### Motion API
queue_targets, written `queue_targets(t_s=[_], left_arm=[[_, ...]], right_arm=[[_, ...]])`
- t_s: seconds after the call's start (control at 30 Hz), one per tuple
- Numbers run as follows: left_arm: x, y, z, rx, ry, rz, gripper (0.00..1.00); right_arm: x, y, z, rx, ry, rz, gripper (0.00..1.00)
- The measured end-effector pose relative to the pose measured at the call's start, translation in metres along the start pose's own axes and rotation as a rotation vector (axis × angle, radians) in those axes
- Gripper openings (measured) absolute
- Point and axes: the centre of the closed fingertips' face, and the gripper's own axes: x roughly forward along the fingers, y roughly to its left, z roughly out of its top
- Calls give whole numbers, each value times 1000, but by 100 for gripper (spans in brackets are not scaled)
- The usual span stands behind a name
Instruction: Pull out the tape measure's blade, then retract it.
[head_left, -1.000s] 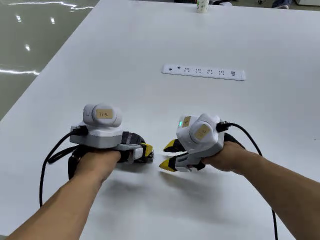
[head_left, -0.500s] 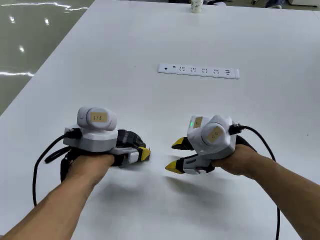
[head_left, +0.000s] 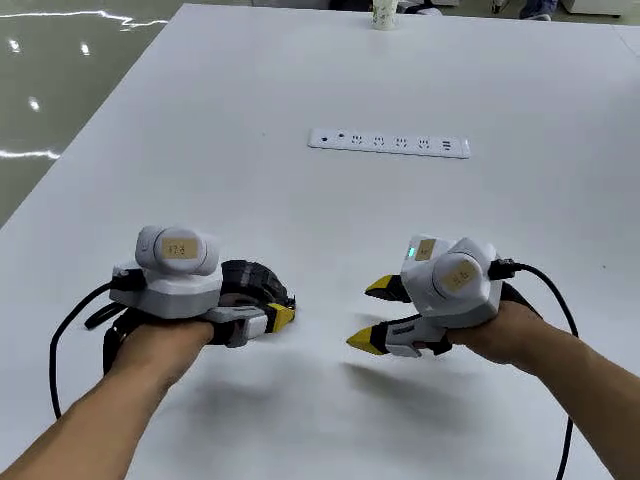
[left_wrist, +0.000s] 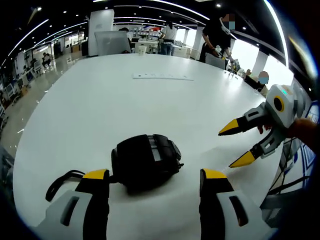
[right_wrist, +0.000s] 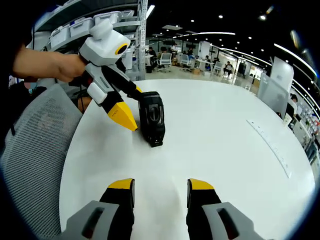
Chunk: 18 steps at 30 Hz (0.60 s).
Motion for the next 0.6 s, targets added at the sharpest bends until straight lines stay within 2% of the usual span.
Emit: queue_targets(t_s=[0.3,0.6], left_arm=[[-6,2,-7,20,-7,-18,73],[-11,-2,-11,46,-31,-55,77]], right_arm=[[-16,1,-10,52,-12,-45,44],[-29,4,-20,109,-28,-79,51]])
